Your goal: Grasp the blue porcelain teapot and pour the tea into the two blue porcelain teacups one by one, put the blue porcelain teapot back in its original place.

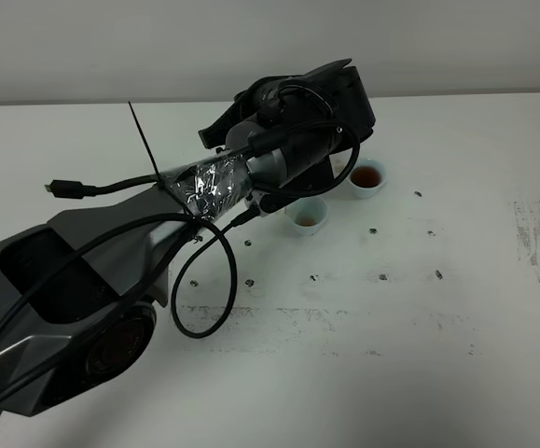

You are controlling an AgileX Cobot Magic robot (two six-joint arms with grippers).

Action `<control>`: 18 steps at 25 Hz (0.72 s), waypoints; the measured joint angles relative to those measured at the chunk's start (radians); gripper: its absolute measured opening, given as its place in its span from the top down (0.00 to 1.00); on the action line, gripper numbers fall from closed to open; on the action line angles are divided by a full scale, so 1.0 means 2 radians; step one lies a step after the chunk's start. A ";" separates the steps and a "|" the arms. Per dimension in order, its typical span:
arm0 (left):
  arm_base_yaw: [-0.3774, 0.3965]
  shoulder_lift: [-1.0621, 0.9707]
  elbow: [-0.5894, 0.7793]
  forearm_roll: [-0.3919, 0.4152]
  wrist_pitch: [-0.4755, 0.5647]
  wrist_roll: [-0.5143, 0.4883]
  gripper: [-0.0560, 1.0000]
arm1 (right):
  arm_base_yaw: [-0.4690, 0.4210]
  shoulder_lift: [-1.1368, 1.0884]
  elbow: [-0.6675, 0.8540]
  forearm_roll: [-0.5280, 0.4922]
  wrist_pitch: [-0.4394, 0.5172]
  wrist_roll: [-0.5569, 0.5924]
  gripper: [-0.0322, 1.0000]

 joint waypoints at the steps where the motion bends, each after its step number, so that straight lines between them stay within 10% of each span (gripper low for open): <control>1: 0.000 0.002 0.000 0.004 0.001 0.002 0.94 | 0.000 0.000 0.000 0.000 0.000 0.000 0.45; 18: -0.006 0.014 0.000 0.005 -0.018 -0.010 0.94 | 0.000 0.000 0.000 0.000 0.000 0.000 0.45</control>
